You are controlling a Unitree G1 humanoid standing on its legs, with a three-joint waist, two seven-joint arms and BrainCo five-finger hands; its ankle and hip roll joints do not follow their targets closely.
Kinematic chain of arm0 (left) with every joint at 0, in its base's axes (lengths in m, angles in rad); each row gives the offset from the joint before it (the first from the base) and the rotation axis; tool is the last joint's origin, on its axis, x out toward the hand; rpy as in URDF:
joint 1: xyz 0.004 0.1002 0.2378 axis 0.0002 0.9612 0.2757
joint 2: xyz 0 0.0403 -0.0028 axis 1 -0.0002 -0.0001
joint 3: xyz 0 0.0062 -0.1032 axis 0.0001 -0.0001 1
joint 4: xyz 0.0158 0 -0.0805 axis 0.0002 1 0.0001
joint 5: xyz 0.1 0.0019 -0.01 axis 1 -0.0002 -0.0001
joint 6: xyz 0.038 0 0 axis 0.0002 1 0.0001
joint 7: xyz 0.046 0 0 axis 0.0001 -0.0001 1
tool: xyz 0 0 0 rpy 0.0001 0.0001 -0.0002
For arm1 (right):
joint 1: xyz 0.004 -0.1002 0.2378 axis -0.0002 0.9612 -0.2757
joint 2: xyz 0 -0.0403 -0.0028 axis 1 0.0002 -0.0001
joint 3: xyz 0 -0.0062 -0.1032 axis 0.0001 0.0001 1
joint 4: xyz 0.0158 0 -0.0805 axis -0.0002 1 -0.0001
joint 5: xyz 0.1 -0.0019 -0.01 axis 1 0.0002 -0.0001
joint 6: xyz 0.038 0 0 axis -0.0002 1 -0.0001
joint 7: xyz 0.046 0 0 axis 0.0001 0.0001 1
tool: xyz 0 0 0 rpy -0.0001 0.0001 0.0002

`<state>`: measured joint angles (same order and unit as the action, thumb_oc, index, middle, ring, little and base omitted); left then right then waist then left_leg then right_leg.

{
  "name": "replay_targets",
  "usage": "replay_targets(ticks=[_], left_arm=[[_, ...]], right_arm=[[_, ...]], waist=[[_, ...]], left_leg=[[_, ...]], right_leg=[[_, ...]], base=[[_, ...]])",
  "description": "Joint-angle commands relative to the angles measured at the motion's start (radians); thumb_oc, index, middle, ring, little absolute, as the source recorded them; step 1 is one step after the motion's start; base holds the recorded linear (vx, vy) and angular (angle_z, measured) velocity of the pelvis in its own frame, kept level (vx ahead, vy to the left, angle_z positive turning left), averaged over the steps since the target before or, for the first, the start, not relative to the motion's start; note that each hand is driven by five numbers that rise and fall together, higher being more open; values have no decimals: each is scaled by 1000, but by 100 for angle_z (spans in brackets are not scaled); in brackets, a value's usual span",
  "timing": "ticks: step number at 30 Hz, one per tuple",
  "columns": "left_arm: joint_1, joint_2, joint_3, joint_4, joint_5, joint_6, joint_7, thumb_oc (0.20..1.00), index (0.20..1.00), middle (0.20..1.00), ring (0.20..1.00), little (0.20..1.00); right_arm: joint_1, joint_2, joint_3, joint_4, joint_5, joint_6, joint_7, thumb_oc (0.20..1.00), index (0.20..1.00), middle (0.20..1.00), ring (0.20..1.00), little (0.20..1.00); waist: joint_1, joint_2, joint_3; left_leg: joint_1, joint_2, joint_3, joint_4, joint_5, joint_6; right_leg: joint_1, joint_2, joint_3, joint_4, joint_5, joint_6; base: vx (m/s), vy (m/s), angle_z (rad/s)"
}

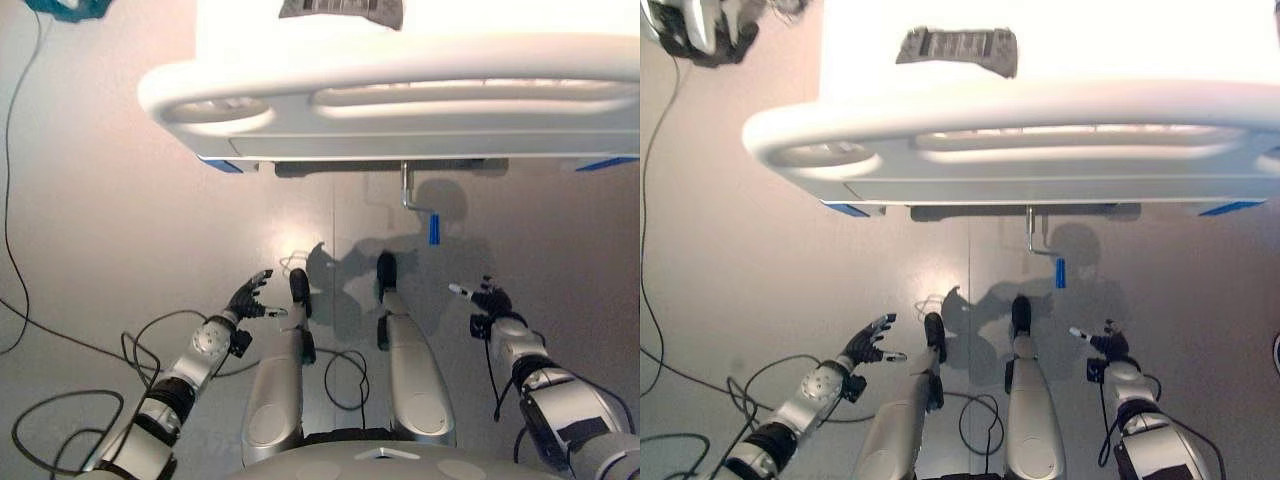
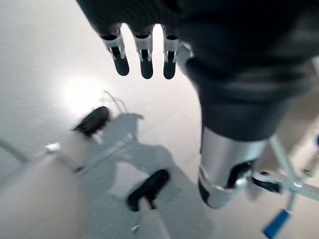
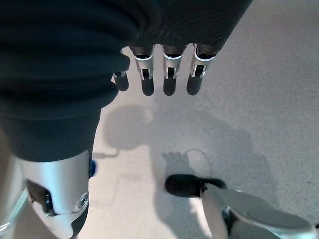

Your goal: Raise the hospital bed

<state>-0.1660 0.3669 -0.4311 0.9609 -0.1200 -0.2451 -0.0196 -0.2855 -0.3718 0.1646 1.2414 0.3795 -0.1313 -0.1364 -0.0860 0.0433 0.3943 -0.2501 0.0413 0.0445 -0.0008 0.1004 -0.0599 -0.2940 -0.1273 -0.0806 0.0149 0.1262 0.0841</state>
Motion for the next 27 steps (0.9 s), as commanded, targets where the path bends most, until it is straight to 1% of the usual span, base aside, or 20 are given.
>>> replay_targets(ticks=[1, 2, 3, 4, 6, 7, 8, 10, 12, 15, 18, 19, 25, 27], left_arm=[[7, -1, 48, 28, 42, -12, 13, 1000, 1000, 1000, 1000, 1000], [21, -4, 56, 37, 48, -14, 16, 1000, 1000, 1000, 1000, 1000], [48, -14, 71, 40, 68, -18, 17, 1000, 1000, 1000, 1000, 1000], [48, -14, 71, 40, 68, -18, 17, 1000, 1000, 1000, 1000, 1000], [61, -28, 97, 66, 79, -16, 28, 1000, 1000, 1000, 1000, 1000], [62, -28, 97, 67, 79, -16, 28, 1000, 1000, 1000, 1000, 1000], [78, -50, 133, 102, 73, -12, 44, 1000, 1000, 1000, 1000, 1000], [97, -63, 158, 119, 72, -8, 51, 1000, 1000, 1000, 1000, 1000], [110, -77, 186, 139, 66, -2, 55, 1000, 1000, 1000, 1000, 1000], [128, -90, 215, 203, 99, 7, 56, 1000, 1000, 1000, 1000, 1000], [132, -87, 226, 218, 109, 12, 57, 1000, 1000, 1000, 1000, 1000], [135, -89, 236, 223, 99, 15, 57, 1000, 1000, 1000, 1000, 1000], [147, -105, 259, 235, 75, 18, 64, 1000, 1000, 1000, 1000, 1000], [147, -112, 261, 252, 78, 20, 66, 1000, 1000, 1000, 1000, 1000]], right_arm=[[58, -24, -11, -18, -74, 1, 11, 1000, 1000, 1000, 1000, 1000], [87, -15, -10, -35, -91, 1, 15, 1000, 1000, 1000, 1000, 1000], [134, -2, -11, -18, -121, 6, 18, 1000, 1000, 1000, 1000, 1000], [134, -2, -11, -18, -121, 6, 18, 1000, 1000, 1000, 1000, 1000], [166, 12, -14, -20, -146, 7, 18, 1000, 1000, 1000, 1000, 1000], [167, 12, -14, -20, -146, 7, 18, 1000, 1000, 1000, 1000, 1000], [197, 24, -10, -37, -174, 2, 10, 1000, 1000, 1000, 1000, 1000], [222, 34, -12, -35, -190, 5, 15, 1000, 1000, 1000, 1000, 1000], [242, 51, -16, -24, -184, 8, 24, 1000, 1000, 1000, 1000, 1000], [271, 75, -16, -11, -197, 12, 38, 1000, 1000, 1000, 1000, 1000], [269, 87, -23, -5, -184, 13, 40, 1000, 1000, 1000, 1000, 1000], [265, 95, -30, -3, -169, 12, 45, 1000, 1000, 1000, 1000, 1000], [261, 109, -35, 3, -160, 10, 44, 1000, 1000, 1000, 1000, 1000], [257, 118, -28, 8, -162, 14, 47, 1000, 1000, 1000, 1000, 1000]], waist=[[22, -13, -69], [26, -15, -88], [32, -18, -129], [32, -18, -128], [36, -24, -166], [36, -24, -165], [41, -31, -202], [42, -36, -238], [44, -39, -268], [38, -46, -301], [31, -49, -312], [25, -53, -325], [15, -62, -344], [14, -71, -353]], left_leg=[[-15, -8, -72, 94, -66, -26], [9, -6, -76, 82, -64, -26], [60, -5, -84, 54, -64, -26], [61, -5, -85, 54, -64, -26], [107, -2, -86, 31, -67, -25], [110, -2, -86, 29, -66, -26], [160, 0, -81, -3, -70, -22], [200, 0, -71, -33, -72, -18], [238, 0, -63, -59, -72, -15], [298, 3, -45, -84, -81, -11], [311, 1, -33, -83, -85, -8], [320, 1, -23, -85, -87, -7], [351, 6, -3, -86, -97, -6], [364, 7, 1, -86, -101, -5]], right_leg=[[26, 1, -43, 122, -128, 82], [53, 0, -55, 111, -128, 84], [116, -1, -74, 71, -125, 87], [117, -1, -74, 70, -125, 87], [166, -2, -84, 36, -116, 90], [169, -2, -84, 34, -115, 90], [214, -5, -87, -6, -100, 96], [243, -2, -82, -32, -90, 99], [272, 0, -79, -46, -89, 100], [329, -2, -73, -68, -94, 101], [342, -3, -63, -70, -95, 99], [346, -2, -56, -69, -96, 96], [369, -2, -44, -72, -97, 94], [382, -2, -41, -74, -98, 92]], base=[[107, -25, 22], [123, -16, 32], [89, -7, 30], [63, 11, 22], [27, 19, 22], [26, 55, 12], [50, 63, -3], [52, 72, -6], [38, 52, -5], [38, 53, -5], [4, 27, -13], [3, 31, -14], [20, 29, -17], [26, 7, -8]])
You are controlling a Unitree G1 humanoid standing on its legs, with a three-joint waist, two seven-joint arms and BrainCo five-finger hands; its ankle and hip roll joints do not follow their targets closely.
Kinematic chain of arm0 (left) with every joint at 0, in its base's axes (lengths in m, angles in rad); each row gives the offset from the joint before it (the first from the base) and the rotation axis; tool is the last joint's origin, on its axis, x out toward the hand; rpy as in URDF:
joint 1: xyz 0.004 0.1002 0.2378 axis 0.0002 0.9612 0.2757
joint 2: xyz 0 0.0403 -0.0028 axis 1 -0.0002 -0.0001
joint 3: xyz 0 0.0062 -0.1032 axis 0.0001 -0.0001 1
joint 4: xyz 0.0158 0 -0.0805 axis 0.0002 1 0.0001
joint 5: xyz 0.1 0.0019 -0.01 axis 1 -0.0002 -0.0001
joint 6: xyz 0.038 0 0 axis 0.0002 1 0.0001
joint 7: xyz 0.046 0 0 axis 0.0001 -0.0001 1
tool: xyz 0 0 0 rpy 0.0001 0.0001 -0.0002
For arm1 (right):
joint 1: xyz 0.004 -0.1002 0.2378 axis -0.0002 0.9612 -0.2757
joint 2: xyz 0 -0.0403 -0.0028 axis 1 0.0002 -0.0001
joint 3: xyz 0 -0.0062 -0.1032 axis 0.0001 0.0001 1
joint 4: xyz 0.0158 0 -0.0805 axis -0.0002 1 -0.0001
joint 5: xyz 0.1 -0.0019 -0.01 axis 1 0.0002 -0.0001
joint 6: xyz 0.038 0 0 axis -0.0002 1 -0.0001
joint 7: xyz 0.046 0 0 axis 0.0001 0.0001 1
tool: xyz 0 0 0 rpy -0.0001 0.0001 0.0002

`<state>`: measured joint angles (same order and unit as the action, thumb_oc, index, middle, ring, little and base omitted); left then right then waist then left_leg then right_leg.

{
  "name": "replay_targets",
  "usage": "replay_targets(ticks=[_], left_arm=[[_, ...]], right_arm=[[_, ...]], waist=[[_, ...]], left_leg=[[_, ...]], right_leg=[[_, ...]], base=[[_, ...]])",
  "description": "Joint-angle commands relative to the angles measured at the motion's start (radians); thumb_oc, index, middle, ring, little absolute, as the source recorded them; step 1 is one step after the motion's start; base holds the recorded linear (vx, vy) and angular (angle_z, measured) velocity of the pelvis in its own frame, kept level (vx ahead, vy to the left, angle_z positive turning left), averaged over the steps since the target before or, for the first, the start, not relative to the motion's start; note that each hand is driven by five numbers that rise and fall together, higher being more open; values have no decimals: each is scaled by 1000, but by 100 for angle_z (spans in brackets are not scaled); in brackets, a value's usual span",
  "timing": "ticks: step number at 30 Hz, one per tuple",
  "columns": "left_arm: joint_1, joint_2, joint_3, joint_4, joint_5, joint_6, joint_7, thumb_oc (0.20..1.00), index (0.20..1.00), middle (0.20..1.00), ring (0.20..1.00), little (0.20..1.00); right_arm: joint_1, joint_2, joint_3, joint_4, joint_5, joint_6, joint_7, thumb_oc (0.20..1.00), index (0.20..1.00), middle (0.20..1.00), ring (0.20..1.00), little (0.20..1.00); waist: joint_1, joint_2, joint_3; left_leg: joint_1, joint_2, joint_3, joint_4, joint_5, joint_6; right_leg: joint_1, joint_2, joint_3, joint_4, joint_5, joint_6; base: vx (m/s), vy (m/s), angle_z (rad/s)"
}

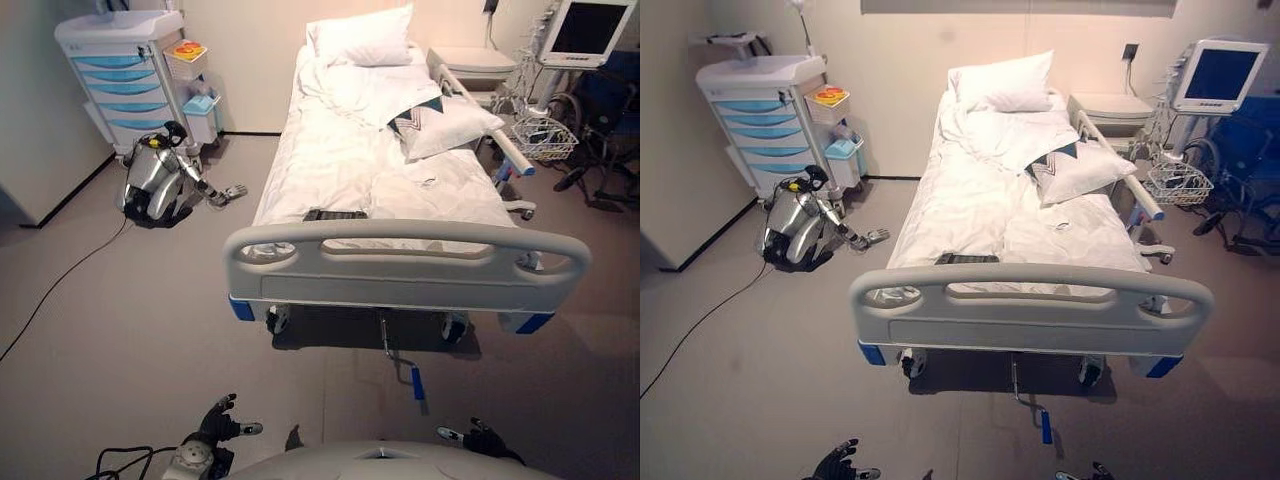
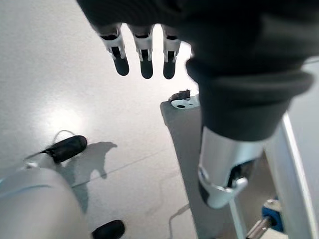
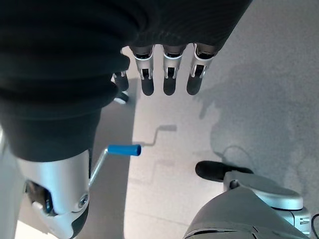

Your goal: Raise the hospital bed

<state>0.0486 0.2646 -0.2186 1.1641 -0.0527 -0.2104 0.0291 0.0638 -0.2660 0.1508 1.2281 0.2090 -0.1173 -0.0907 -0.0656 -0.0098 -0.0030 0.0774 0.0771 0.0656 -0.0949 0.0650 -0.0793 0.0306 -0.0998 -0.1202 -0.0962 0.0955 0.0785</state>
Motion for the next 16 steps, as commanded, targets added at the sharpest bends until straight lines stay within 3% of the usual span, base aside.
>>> replay_targets(ticks=[1, 16], left_arm=[[-68, -10, 49, 49, 11, -15, 17, 1000, 1000, 1000, 1000, 1000], [-67, -20, 33, 56, 6, -13, 8, 1000, 1000, 1000, 1000, 1000]], right_arm=[[-92, 12, -14, 22, 8, 0, 1, 1000, 1000, 1000, 1000, 1000], [-94, 30, 6, 19, 31, -4, 6, 1000, 1000, 1000, 1000, 1000]], waist=[[-7, -18, 45], [-12, -20, 41]], left_leg=[[37, -29, -20, 8, -66, 14], [59, -21, -16, 8, -73, 12]], right_leg=[[58, -30, -1, 37, -68, 98], [83, -28, 5, 22, -76, 92]], base=[[29, 5, -7], [18, -2, -2]])
